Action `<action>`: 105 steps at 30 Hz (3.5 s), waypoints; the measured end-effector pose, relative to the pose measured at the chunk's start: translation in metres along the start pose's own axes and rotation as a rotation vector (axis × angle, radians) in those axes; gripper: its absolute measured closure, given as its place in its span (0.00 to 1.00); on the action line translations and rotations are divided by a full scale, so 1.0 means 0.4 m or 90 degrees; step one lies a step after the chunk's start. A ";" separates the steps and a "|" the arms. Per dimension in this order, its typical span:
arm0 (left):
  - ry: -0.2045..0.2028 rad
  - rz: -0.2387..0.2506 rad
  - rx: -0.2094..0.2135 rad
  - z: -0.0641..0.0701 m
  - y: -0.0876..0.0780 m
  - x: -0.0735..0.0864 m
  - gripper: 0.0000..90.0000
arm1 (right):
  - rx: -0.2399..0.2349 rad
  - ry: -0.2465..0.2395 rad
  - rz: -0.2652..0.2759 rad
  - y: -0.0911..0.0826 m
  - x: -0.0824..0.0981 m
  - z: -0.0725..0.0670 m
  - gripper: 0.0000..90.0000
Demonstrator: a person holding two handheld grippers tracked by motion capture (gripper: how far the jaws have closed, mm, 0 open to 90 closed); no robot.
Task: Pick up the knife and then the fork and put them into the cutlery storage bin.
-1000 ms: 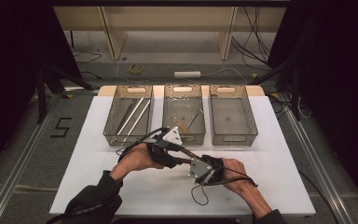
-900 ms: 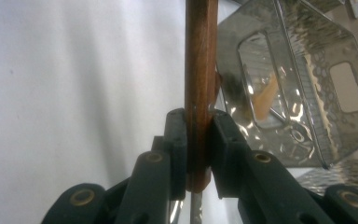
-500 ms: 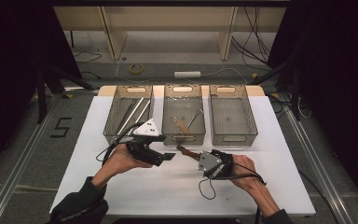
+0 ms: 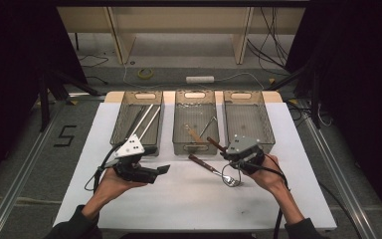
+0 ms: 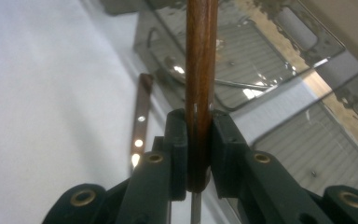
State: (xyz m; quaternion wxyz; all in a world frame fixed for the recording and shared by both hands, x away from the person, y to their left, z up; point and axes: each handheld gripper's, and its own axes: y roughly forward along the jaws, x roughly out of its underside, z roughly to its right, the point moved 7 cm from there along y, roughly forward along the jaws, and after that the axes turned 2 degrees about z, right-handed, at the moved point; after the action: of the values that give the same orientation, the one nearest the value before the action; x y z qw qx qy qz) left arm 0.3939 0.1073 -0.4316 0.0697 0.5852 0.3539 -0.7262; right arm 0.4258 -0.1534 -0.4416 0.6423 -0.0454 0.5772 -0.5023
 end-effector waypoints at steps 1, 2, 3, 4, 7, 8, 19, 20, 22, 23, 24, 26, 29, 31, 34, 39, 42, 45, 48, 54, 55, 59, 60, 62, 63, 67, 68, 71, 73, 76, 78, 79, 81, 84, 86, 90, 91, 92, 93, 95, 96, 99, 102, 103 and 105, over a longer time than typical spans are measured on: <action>-0.004 0.008 -0.006 -0.002 -0.007 0.004 0.24 | 0.001 0.013 -0.002 -0.002 -0.003 0.011 0.88; -0.006 0.016 -0.011 -0.004 -0.013 0.008 0.24 | -0.001 0.027 -0.002 -0.004 -0.006 0.021 0.88; -0.008 0.021 -0.016 -0.007 -0.020 0.012 0.24 | -0.004 0.043 0.001 -0.007 -0.010 0.032 0.88; -0.012 0.030 -0.022 -0.008 -0.026 0.017 0.24 | -0.009 0.062 0.007 -0.010 -0.014 0.042 0.88; -0.019 0.047 -0.036 -0.014 -0.045 0.028 0.24 | -0.012 0.106 0.011 -0.017 -0.024 0.075 0.88; -0.025 0.053 -0.042 -0.018 -0.052 0.033 0.24 | -0.013 0.119 0.013 -0.019 -0.027 0.085 0.88; -0.048 0.061 -0.071 -0.026 -0.085 0.083 0.21 | -0.030 0.218 0.047 -0.025 -0.081 0.177 0.88; -0.048 0.061 -0.072 -0.024 -0.087 0.086 0.21 | -0.028 0.224 0.049 -0.023 -0.086 0.185 0.88; -0.048 0.061 -0.071 -0.021 -0.090 0.090 0.21 | -0.023 0.237 0.047 -0.016 -0.092 0.202 0.88; -0.051 0.062 -0.072 -0.019 -0.092 0.092 0.21 | -0.020 0.244 0.045 -0.012 -0.094 0.211 0.88; -0.051 0.062 -0.072 -0.019 -0.093 0.093 0.21 | -0.015 0.250 0.043 -0.007 -0.095 0.220 0.88; -0.052 0.062 -0.074 -0.019 -0.096 0.095 0.21 | -0.005 0.261 0.042 0.001 -0.099 0.239 0.88; -0.052 0.068 -0.080 -0.021 -0.102 0.098 0.21 | 0.004 0.276 0.040 0.014 -0.103 0.267 0.88; -0.056 0.071 -0.084 -0.023 -0.105 0.100 0.21 | 0.011 0.285 0.039 0.021 -0.103 0.281 0.88; -0.062 0.070 -0.089 -0.026 -0.107 0.104 0.21 | 0.019 0.301 0.036 0.033 -0.102 0.301 0.88; -0.063 0.080 -0.094 -0.030 -0.114 0.102 0.21 | 0.032 0.316 0.035 0.048 -0.106 0.325 0.88; -0.066 0.087 -0.098 -0.033 -0.117 0.100 0.21 | 0.040 0.327 0.036 0.055 -0.108 0.340 0.88; -0.066 0.088 -0.102 -0.033 -0.119 0.101 0.20 | 0.049 0.339 0.034 0.068 -0.104 0.357 0.88; -0.066 0.092 -0.103 -0.032 -0.120 0.099 0.20 | 0.061 0.351 0.030 0.081 -0.096 0.371 0.88; -0.067 0.095 -0.107 -0.034 -0.122 0.100 0.20 | 0.080 0.377 0.015 0.107 -0.066 0.390 0.88; -0.069 0.097 -0.107 -0.035 -0.123 0.100 0.20 | 0.083 0.380 0.013 0.110 -0.062 0.392 0.88; -0.068 0.095 -0.109 -0.035 -0.123 0.101 0.20 | 0.096 0.382 0.008 0.115 -0.051 0.401 0.88; -0.068 0.095 -0.109 -0.035 -0.122 0.101 0.20 | 0.096 0.389 0.008 0.116 -0.047 0.402 0.88; -0.065 0.097 -0.111 -0.033 -0.122 0.100 0.20 | 0.101 0.394 0.004 0.119 -0.039 0.402 0.88; -0.063 0.099 -0.113 -0.032 -0.123 0.099 0.20 | 0.104 0.394 0.001 0.121 -0.034 0.402 0.88; -0.063 0.097 -0.112 -0.031 -0.120 0.100 0.20 | 0.107 0.399 -0.007 0.128 -0.016 0.397 0.88; -0.064 0.096 -0.111 -0.031 -0.120 0.100 0.20 | 0.108 0.398 -0.011 0.130 -0.010 0.396 0.88; -0.061 0.094 -0.110 -0.030 -0.119 0.100 0.20 | 0.111 0.403 -0.014 0.136 0.002 0.395 0.88; -0.062 0.093 -0.111 -0.030 -0.118 0.101 0.20 | 0.110 0.405 -0.018 0.141 0.010 0.393 0.88; -0.062 0.093 -0.111 -0.030 -0.118 0.101 0.20 | 0.109 0.409 -0.022 0.149 0.020 0.389 0.88; -0.062 0.092 -0.110 -0.030 -0.117 0.102 0.20 | 0.110 0.413 -0.026 0.155 0.026 0.387 0.88; -0.063 0.092 -0.110 -0.030 -0.117 0.102 0.20 | 0.109 0.414 -0.028 0.157 0.028 0.386 0.88; -0.062 0.091 -0.110 -0.030 -0.116 0.102 0.20 | 0.109 0.415 -0.028 0.161 0.030 0.385 0.88; -0.062 0.091 -0.109 -0.030 -0.115 0.102 0.20 | 0.108 0.417 -0.035 0.169 0.034 0.383 0.88; -0.062 0.091 -0.109 -0.029 -0.116 0.102 0.20 | 0.112 0.425 -0.041 0.173 0.038 0.384 0.87; -0.063 0.091 -0.108 -0.030 -0.116 0.103 0.20 | 0.116 0.448 -0.051 0.181 0.048 0.385 0.75; -0.063 0.091 -0.109 -0.031 -0.116 0.103 0.20 | 0.117 0.454 -0.056 0.182 0.051 0.386 0.73; -0.063 0.091 -0.109 -0.031 -0.116 0.103 0.20 | 0.117 0.455 -0.054 0.181 0.051 0.387 0.72; -0.063 0.092 -0.109 -0.031 -0.117 0.102 0.20 | 0.117 0.456 -0.052 0.179 0.049 0.386 0.71; -0.064 0.092 -0.110 -0.031 -0.118 0.102 0.20 | 0.110 0.457 -0.042 0.175 0.043 0.382 0.66; -0.064 0.093 -0.110 -0.032 -0.118 0.102 0.20 | 0.106 0.454 -0.038 0.172 0.038 0.379 0.64; -0.065 0.093 -0.112 -0.032 -0.118 0.102 0.20 | 0.084 0.426 -0.018 0.157 0.018 0.362 0.60; -0.067 0.095 -0.114 -0.033 -0.118 0.102 0.20 | 0.040 0.396 -0.001 0.136 -0.007 0.329 0.51; -0.068 0.094 -0.114 -0.034 -0.118 0.102 0.20 | 0.021 0.380 0.006 0.125 -0.017 0.312 0.48; -0.070 0.095 -0.114 -0.035 -0.118 0.102 0.20 | -0.013 0.363 0.008 0.110 -0.029 0.283 0.45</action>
State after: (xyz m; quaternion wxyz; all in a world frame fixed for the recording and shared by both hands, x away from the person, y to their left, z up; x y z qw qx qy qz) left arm 0.3683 0.1633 -0.4485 0.1949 0.5604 0.3686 -0.7156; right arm 0.5429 -0.1828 -0.4244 0.4565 0.0951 0.7397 -0.4851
